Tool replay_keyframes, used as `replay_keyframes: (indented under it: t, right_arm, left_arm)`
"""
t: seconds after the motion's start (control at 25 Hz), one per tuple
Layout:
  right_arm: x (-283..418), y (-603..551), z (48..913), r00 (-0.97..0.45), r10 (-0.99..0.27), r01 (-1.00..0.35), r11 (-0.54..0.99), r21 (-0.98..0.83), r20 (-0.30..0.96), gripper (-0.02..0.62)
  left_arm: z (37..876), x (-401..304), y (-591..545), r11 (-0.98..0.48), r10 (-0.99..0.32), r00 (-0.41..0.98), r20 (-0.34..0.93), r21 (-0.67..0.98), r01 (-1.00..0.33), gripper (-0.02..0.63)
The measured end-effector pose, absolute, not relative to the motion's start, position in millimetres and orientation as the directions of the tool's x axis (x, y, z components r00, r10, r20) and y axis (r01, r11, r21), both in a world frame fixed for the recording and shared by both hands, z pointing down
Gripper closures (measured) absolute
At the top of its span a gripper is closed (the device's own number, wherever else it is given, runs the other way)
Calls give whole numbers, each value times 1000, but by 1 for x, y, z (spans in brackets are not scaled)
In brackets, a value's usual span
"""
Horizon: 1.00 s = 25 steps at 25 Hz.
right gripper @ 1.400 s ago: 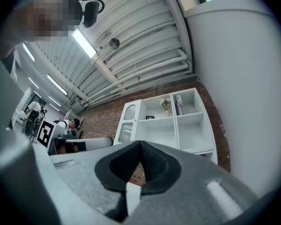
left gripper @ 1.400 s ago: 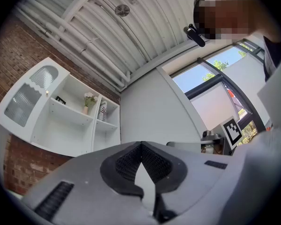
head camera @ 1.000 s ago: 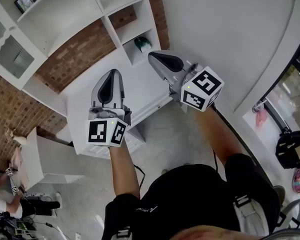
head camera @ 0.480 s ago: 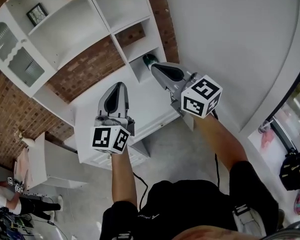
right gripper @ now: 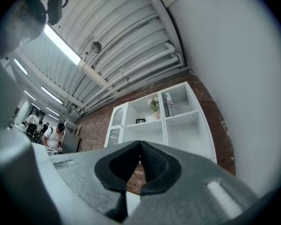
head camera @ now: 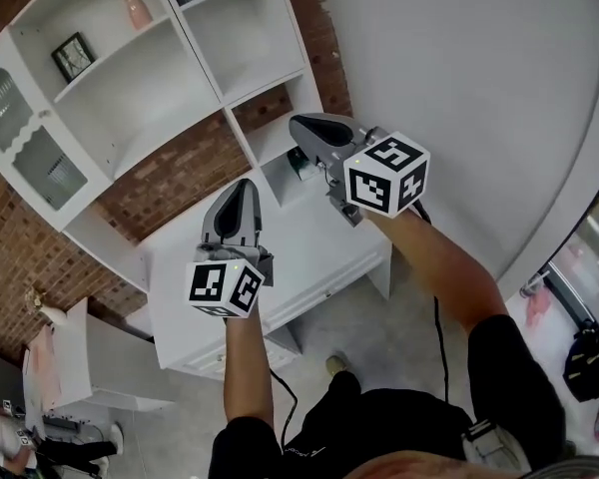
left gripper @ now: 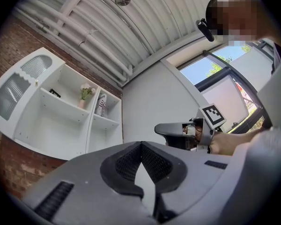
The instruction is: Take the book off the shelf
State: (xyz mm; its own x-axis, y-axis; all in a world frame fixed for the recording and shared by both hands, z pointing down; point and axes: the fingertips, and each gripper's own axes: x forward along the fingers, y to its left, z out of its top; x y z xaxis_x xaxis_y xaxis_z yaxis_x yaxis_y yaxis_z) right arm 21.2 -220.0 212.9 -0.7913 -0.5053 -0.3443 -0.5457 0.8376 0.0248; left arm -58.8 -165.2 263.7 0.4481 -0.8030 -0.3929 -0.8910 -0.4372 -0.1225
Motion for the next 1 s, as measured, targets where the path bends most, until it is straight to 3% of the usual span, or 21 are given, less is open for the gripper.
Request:
replay_keyframes:
  t: [0.8,1.0]
  right_arm:
    - [-102,-423,36,-728,-543,-629,772,92,-418,592]
    - [-121,-456,-1,-713,-569,-665,734,137,-409,560]
  left_arm:
    - [185,-187,-364,-498,-746,501,-439,-132,-857,609]
    - [173,-201,-394,-509,-748,513,-421,-133,-851,609]
